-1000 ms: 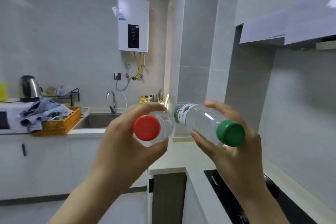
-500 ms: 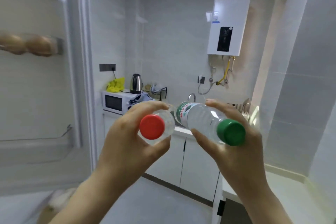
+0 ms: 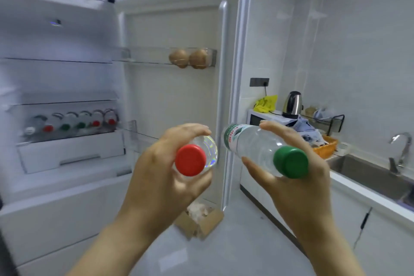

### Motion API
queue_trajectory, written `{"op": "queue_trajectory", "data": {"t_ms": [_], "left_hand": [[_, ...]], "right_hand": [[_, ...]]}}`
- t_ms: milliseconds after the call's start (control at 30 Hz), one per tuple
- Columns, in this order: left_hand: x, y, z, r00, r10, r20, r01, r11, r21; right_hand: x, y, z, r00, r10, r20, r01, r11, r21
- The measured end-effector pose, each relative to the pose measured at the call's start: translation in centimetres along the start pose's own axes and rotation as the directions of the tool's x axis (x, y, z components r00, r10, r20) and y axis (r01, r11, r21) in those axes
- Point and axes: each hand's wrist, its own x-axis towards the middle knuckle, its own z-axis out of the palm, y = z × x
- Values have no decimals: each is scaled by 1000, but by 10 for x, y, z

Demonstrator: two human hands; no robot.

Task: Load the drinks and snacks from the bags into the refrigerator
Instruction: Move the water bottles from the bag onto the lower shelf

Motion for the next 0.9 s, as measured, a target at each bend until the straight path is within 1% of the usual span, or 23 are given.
{"op": "queue_trajectory", "data": {"t_ms": [133, 300, 400, 500, 667, 900], "left_hand": [[-4, -26, -31, 998, -28, -58, 34, 994, 108], [0, -64, -75, 993, -49, -105, 66, 983, 173], [6, -91, -102, 992, -24, -126, 50, 977, 208], [10, -118, -127, 990, -24, -141, 56, 972, 230], [14, -166, -163, 991, -20, -129, 53, 964, 260], [17, -239, -185, 986, -86, -145, 120, 961, 248]], "right_hand": [[8, -7, 54, 999, -8, 37, 4, 993, 121], [22, -23, 119, 996, -35, 79, 18, 979, 201], [30, -35, 159, 994, -48, 94, 24, 971, 240], [41, -47, 200, 993, -67, 94, 40, 964, 262], [46, -60, 266, 993, -58, 100, 26, 954, 298], [52, -55, 343, 986, -30, 162, -31, 931, 364]]}}
